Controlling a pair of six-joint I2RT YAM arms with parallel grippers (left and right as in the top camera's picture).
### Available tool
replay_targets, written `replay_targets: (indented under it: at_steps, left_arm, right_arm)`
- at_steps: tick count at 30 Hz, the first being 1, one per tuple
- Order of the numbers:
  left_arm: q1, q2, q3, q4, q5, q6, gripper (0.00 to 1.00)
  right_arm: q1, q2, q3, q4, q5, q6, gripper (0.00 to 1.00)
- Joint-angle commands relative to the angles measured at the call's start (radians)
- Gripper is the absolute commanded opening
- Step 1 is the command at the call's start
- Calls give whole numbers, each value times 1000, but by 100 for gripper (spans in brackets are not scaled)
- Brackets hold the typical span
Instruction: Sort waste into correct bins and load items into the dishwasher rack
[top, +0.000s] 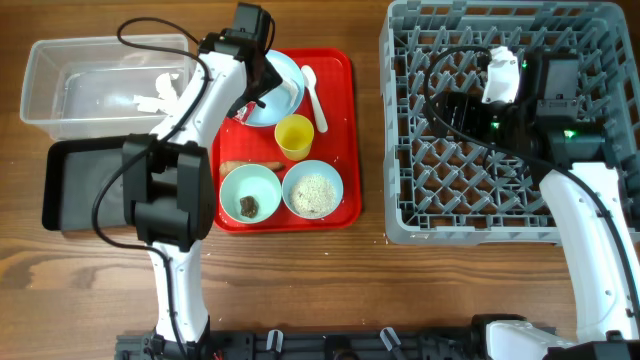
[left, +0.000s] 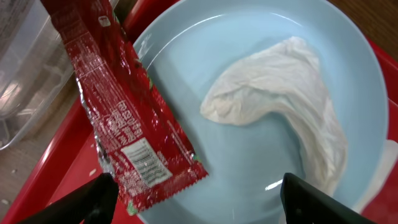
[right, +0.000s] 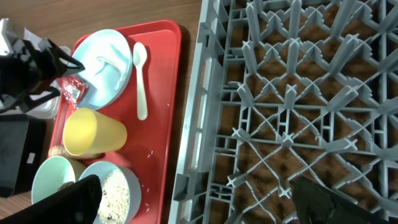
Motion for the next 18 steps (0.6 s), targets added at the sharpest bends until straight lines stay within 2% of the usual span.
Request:
replay_targets:
  at_steps: [1, 16, 17, 18]
  left_arm:
    - [4, 49, -10, 43, -71, -21, 84]
    - [3, 140, -10, 135, -77, -21, 83]
    - [3, 140, -10, 135, -76, -21, 79]
    - [3, 140, -10, 135, -76, -21, 69]
  right_arm:
    - [-2, 4, 14, -2, -19, 11, 99]
    - [-2, 4, 14, -2, -19, 11, 100]
    - [-2, 4, 14, -2, -19, 11, 100]
    - [-2, 4, 14, -2, -19, 11, 100]
